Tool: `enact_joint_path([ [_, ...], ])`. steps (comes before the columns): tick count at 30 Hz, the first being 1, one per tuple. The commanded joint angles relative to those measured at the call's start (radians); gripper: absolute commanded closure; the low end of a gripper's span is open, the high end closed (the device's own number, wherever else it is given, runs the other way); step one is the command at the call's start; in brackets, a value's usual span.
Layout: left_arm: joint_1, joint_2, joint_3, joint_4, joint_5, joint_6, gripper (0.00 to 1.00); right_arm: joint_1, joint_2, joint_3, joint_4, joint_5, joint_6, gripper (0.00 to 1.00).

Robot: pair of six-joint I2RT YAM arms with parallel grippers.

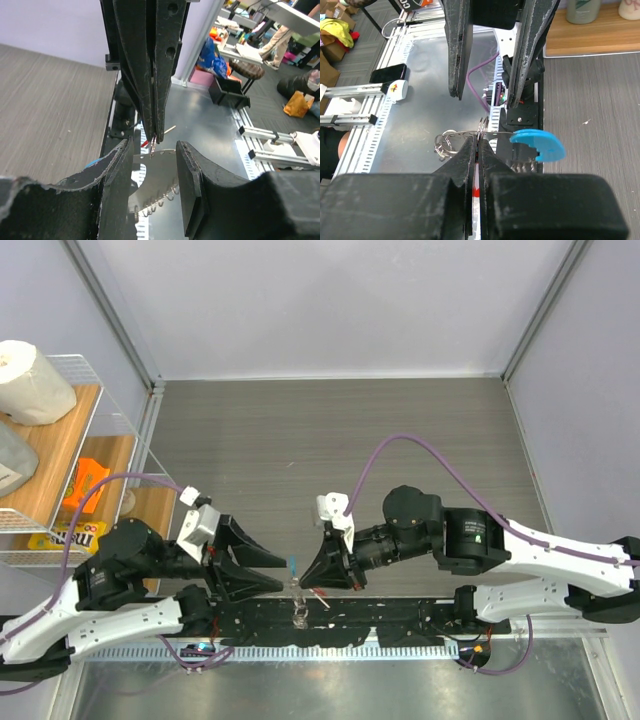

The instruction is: Put the keys on the keyring

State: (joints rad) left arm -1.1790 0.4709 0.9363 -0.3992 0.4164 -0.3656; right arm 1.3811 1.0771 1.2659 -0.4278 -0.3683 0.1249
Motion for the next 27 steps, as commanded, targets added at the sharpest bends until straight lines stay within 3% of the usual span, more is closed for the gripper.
enact_joint_path([
  [1, 0.001, -0.008, -0.024, 0.192, -0.022, -0.038, 0.55, 0.01, -0.031, 0.053, 0.061, 0.069, -0.007, 0.94],
  [27, -0.002, 0.005, -0.08, 0.309, -0.018, -0.047, 0.6, 0.015, -0.055, 0.086, 0.13, 0.094, 0.022, 0.94],
])
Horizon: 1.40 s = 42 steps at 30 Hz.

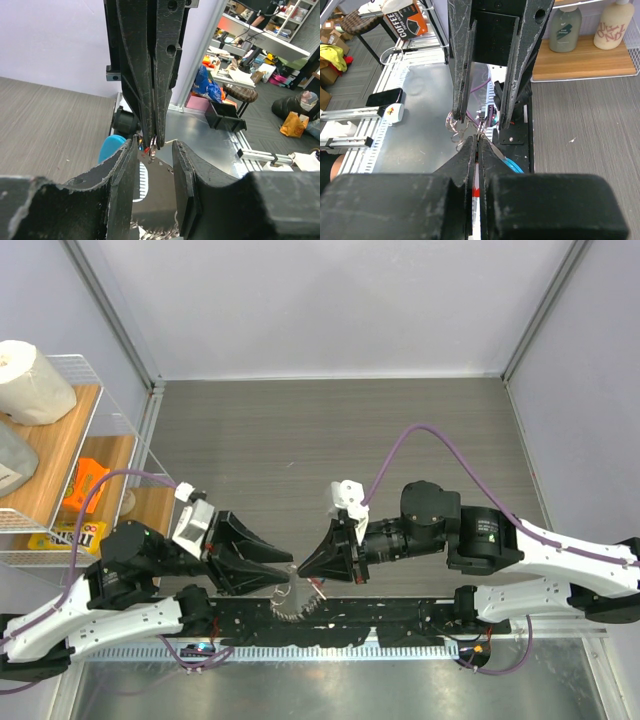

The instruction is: Put the keys on the keyring

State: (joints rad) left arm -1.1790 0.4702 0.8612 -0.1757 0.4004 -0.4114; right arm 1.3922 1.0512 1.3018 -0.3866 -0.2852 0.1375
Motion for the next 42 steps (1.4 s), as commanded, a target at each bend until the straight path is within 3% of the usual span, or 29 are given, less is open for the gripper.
enact_joint_path([
  [1, -0.001, 0.004, -0.008, 0.096, 0.0, -0.006, 0.6, 0.004, -0.03, 0.047, 0.092, 0.012, 0.014, 0.94],
  [9, -0.001, -0.005, -0.048, 0.232, 0.021, -0.038, 0.62, 0.005, -0.028, 0.025, 0.176, -0.012, 0.027, 0.94],
  [42, -0.001, -0.025, -0.083, 0.323, -0.032, -0.055, 0.73, 0.005, -0.043, -0.05, 0.313, -0.022, 0.014, 0.94],
])
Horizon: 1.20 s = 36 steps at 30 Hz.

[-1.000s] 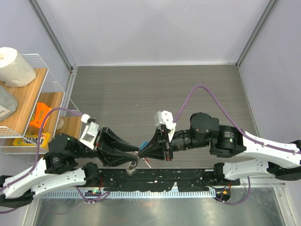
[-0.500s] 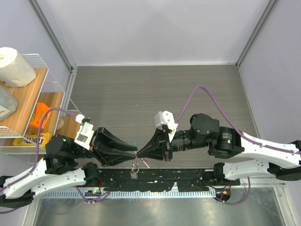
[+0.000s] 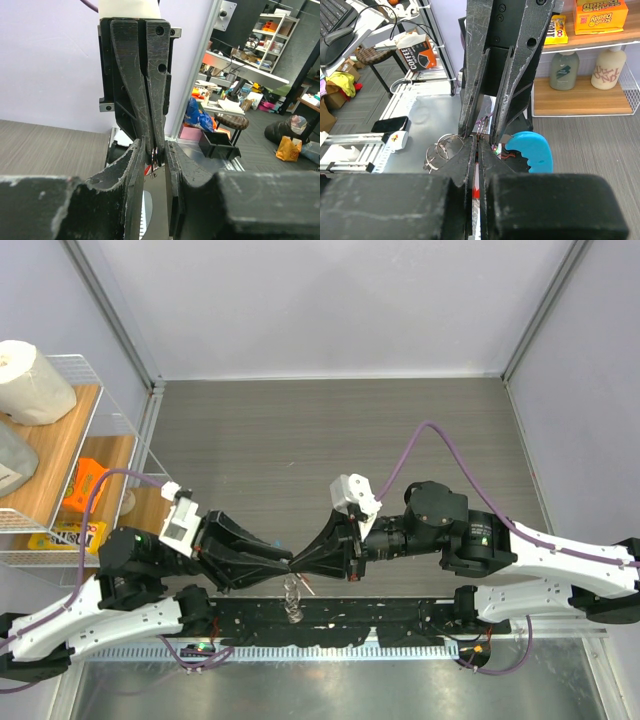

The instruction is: Put the keys on the keyring

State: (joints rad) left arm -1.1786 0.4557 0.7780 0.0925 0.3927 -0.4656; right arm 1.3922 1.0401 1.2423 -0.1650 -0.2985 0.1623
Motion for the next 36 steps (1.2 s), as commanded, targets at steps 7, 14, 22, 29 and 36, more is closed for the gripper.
enact_joint_path([
  [7, 0.0, -0.022, -0.006, 0.076, -0.038, 0.002, 0.74, 0.007, -0.029, -0.009, 0.085, 0.001, -0.018, 0.94],
  [14, -0.001, -0.028, -0.02, 0.107, -0.046, -0.004, 0.67, 0.008, -0.031, -0.027, 0.104, 0.009, -0.015, 0.94],
  [22, 0.0, -0.02, -0.023, 0.121, -0.051, -0.007, 0.67, 0.01, -0.041, -0.027, 0.128, -0.001, -0.012, 0.94],
  [29, 0.0, -0.018, -0.025, 0.124, -0.052, -0.007, 0.69, 0.01, -0.035, -0.017, 0.136, 0.002, -0.018, 0.94],
  [36, -0.001, -0.012, -0.022, 0.122, -0.049, -0.01, 0.71, 0.01, -0.029, -0.004, 0.145, 0.022, -0.021, 0.94],
])
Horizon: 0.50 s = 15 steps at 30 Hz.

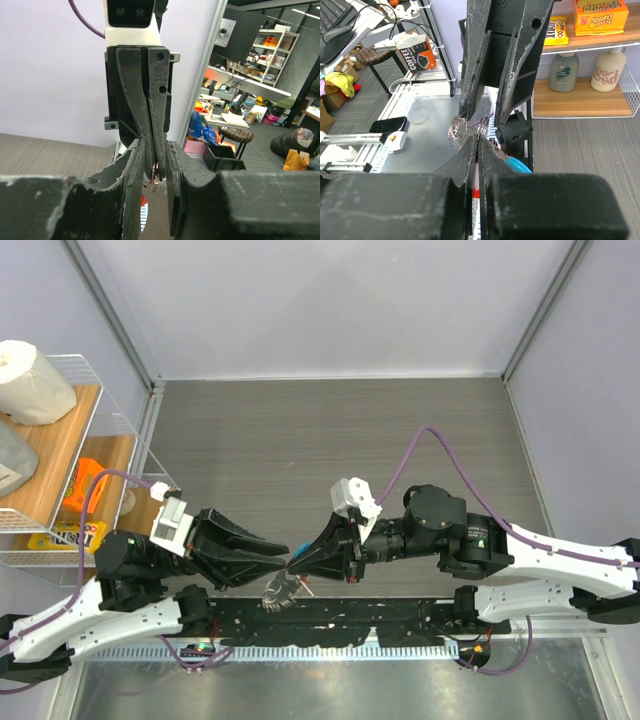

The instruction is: Put the keys on the keyring

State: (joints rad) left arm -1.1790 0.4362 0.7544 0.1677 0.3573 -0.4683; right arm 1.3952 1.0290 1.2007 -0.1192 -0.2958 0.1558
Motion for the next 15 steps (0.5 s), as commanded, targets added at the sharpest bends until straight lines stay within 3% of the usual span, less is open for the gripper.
enact_joint_path([
  [1, -0.001, 0.007, 0.002, 0.047, -0.012, -0.007, 0.72, 0.007, -0.017, 0.04, 0.099, 0.02, -0.013, 0.94],
  [15, -0.001, 0.003, 0.002, 0.047, -0.015, -0.009, 0.75, 0.007, 0.0, 0.06, 0.108, 0.052, -0.016, 0.94],
])
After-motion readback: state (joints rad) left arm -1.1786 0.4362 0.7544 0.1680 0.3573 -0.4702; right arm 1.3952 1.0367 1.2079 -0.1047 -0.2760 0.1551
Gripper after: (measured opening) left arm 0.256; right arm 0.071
